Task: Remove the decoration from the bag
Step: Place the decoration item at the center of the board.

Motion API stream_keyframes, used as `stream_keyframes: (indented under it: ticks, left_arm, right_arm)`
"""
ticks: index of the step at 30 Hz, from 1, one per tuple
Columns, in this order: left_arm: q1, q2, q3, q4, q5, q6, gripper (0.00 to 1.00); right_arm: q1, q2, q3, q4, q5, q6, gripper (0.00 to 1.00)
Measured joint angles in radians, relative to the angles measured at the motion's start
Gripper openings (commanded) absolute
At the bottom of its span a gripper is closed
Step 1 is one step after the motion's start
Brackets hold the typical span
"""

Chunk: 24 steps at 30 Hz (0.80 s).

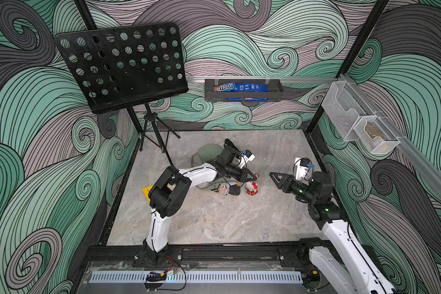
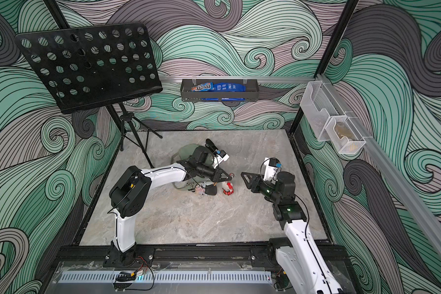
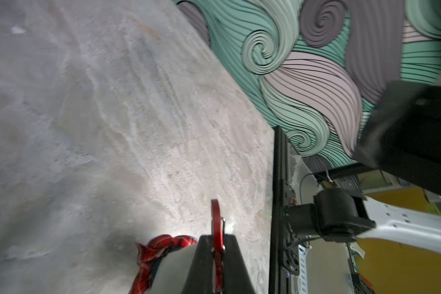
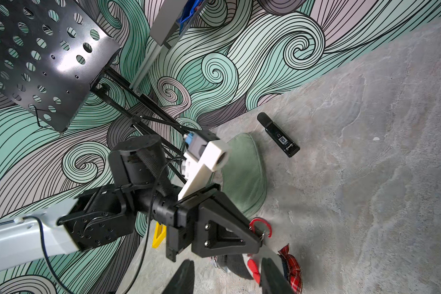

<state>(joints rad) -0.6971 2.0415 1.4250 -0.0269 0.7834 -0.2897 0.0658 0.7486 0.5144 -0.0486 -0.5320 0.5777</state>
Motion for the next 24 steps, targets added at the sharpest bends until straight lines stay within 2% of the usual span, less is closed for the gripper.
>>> stream_keyframes:
  ticks: [4, 8, 11, 12, 13, 16, 17, 20, 24]
  left_arm:
    - [-0.006, 0.074, 0.146, -0.218, -0.096, 0.014, 0.06]
    - [-0.012, 0.104, 0.196, -0.357, -0.166, 0.009, 0.11]
    - [-0.018, 0.114, 0.236, -0.425, -0.199, 0.007, 0.01]
    - [-0.020, 0.116, 0.246, -0.439, -0.210, 0.006, 0.00]
    - [-0.022, 0.116, 0.251, -0.451, -0.219, 0.006, 0.05]
    - [-0.028, 0.116, 0.261, -0.480, -0.237, 0.007, 0.34]
    - [-0.030, 0.116, 0.264, -0.487, -0.241, 0.010, 0.40]
    - [-0.035, 0.116, 0.280, -0.502, -0.260, 0.011, 0.50]
    - [-0.044, 0.103, 0.281, -0.507, -0.310, 0.018, 0.53]
  right_arm:
    - [-0.006, 0.003, 0.000, 0.000, 0.000, 0.000, 0.48]
    - [-0.007, 0.008, -0.002, 0.001, 0.002, -0.003, 0.48]
    - [-0.010, 0.019, -0.005, 0.002, 0.004, -0.008, 0.48]
    - [-0.010, 0.023, -0.008, 0.005, 0.004, -0.009, 0.49]
    - [-0.010, 0.028, -0.013, 0.009, 0.005, -0.010, 0.49]
    - [-0.010, 0.043, -0.032, 0.019, 0.005, -0.011, 0.51]
    - [-0.010, 0.048, -0.039, 0.021, 0.004, -0.010, 0.52]
    - [-0.011, 0.063, -0.052, 0.023, 0.004, -0.007, 0.54]
    - [-0.011, 0.072, -0.053, 0.030, 0.004, -0.007, 0.55]
